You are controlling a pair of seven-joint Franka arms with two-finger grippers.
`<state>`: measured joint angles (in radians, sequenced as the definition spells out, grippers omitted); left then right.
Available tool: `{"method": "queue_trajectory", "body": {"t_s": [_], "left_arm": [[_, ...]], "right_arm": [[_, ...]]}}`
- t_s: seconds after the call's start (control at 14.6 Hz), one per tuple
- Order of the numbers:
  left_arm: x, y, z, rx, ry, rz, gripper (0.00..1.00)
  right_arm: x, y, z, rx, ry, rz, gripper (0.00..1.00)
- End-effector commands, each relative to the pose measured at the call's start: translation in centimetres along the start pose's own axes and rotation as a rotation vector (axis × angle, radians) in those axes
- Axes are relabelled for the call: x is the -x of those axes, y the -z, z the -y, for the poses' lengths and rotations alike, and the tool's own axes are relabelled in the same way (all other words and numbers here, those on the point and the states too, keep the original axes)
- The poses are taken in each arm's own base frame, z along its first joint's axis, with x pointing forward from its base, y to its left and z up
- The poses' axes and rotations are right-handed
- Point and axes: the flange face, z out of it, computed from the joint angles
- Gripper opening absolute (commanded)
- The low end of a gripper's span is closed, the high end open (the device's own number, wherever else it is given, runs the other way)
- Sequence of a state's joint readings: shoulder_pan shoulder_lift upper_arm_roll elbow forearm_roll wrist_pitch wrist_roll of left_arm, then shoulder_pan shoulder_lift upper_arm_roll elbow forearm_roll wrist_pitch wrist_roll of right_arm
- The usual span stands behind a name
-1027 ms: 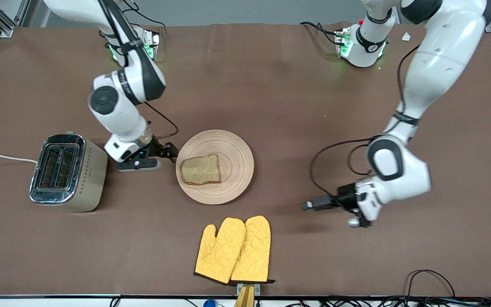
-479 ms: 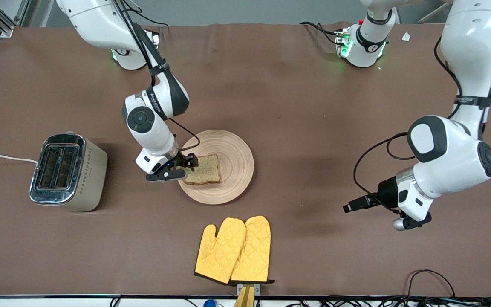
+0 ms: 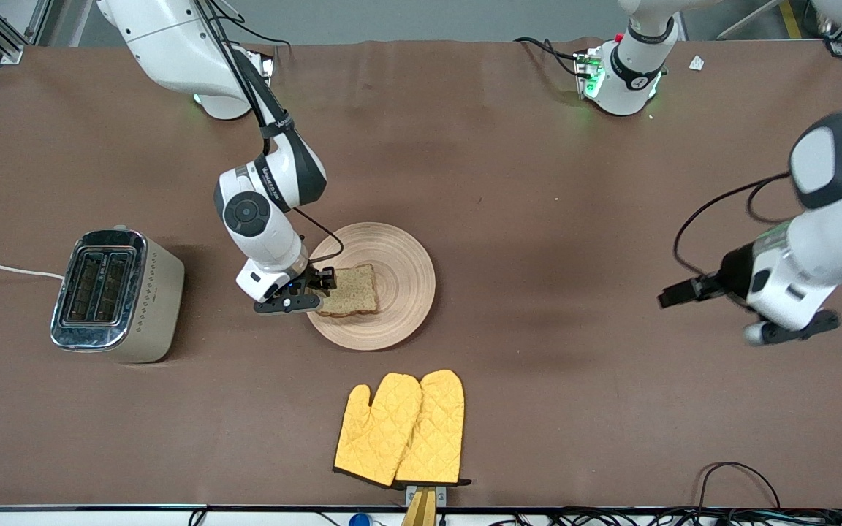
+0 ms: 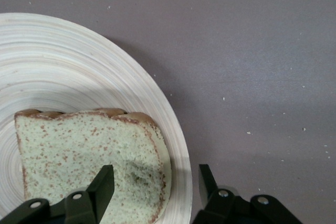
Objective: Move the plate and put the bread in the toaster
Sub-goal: 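Reach the right gripper to the bread while the left gripper withdraws, then close the right gripper on the edge of the bread slice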
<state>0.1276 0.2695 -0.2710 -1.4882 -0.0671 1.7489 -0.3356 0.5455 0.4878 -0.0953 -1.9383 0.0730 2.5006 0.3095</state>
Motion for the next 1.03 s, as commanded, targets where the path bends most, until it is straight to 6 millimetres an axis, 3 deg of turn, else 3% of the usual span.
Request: {"method": "queue_trajectory", "body": {"t_s": [0.0, 0.21, 0.34, 0.55, 0.96], "left_arm": [[4.8, 6.0, 1.6, -0.090, 0.023, -0.004, 1.00], [7.8, 11.0, 3.2, -0.107, 0.031, -0.038, 1.00], [9.3, 12.7, 4.2, -0.174, -0.043, -0.034, 1.00], [9.9, 13.1, 4.7, -0.183, -0.066, -0.017, 1.00], [10.7, 13.7, 3.6, -0.167, -0.088, -0.027, 1.00]], "right_arm": [[0.2, -0.4, 0.2, -0.001, -0.015, 0.009, 0.60], [0.3, -1.1, 0.2, 0.001, -0.013, 0.011, 0.57], [0.5, -1.3, 0.5, 0.002, -0.009, 0.014, 0.52], [0.9, -1.5, 1.1, 0.006, 0.004, 0.026, 0.47], [1.1, -1.6, 1.7, 0.005, 0.013, 0.026, 0.40]]}}
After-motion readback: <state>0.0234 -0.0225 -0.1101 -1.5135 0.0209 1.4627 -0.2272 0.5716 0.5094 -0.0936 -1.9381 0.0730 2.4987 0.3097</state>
